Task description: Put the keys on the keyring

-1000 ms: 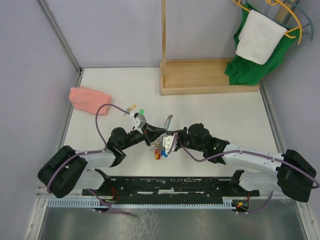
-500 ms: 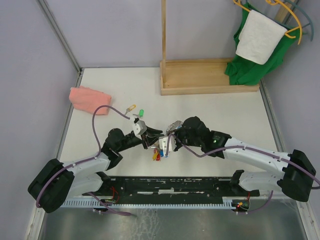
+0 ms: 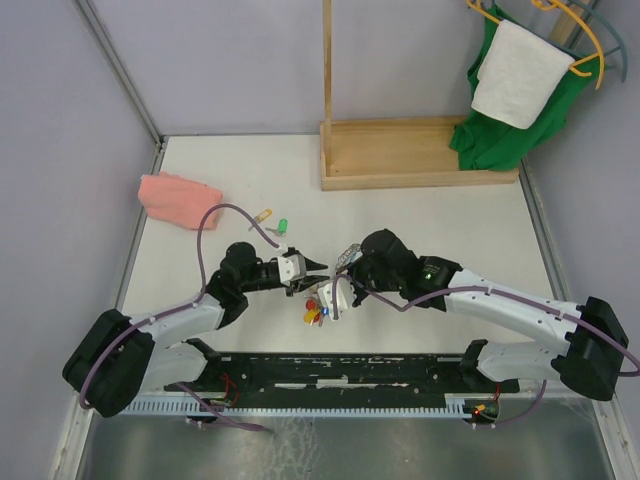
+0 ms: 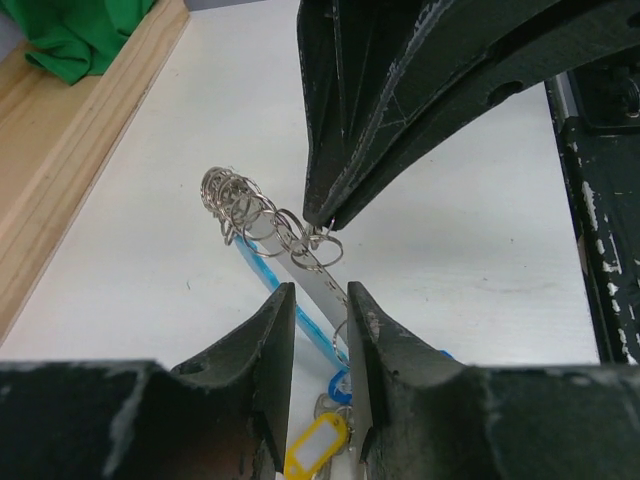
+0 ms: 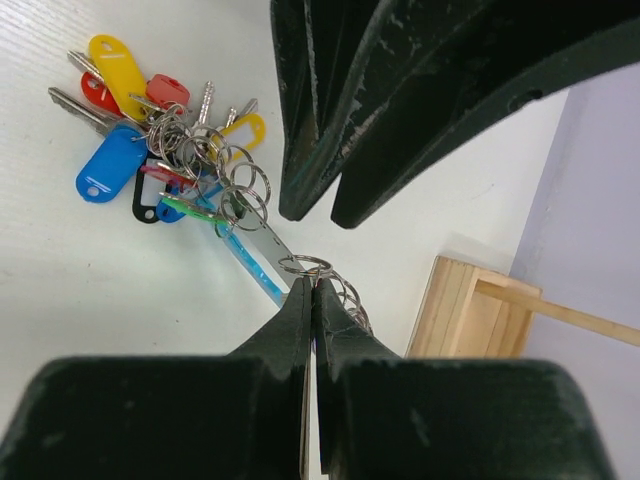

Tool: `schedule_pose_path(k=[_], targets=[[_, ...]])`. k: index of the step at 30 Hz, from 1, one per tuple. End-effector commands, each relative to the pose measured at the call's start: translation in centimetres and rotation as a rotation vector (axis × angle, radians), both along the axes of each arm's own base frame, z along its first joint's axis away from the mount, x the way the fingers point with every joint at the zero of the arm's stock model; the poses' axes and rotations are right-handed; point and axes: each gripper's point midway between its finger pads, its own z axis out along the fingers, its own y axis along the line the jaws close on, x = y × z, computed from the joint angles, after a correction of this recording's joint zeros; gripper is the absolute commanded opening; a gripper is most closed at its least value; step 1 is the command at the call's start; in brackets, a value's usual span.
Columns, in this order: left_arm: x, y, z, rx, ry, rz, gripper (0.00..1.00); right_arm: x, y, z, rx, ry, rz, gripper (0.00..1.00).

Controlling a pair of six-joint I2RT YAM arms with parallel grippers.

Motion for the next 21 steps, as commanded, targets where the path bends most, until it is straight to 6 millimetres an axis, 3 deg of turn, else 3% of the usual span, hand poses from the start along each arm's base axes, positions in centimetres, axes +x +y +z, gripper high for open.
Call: schedule_pose_path(k=[1,21], targets=[[0.4,-1.1,1.8,0.020,-0.155,-0.116,0.35,0.2,1.3,3.1,0.044,-0.052,0.053,0.01],[0.0,-2.7,0.6,0.075,-0.127,-0.328,0.40,-0.2,1.7,3.5,0.035,-0.042,0.092,0.01]])
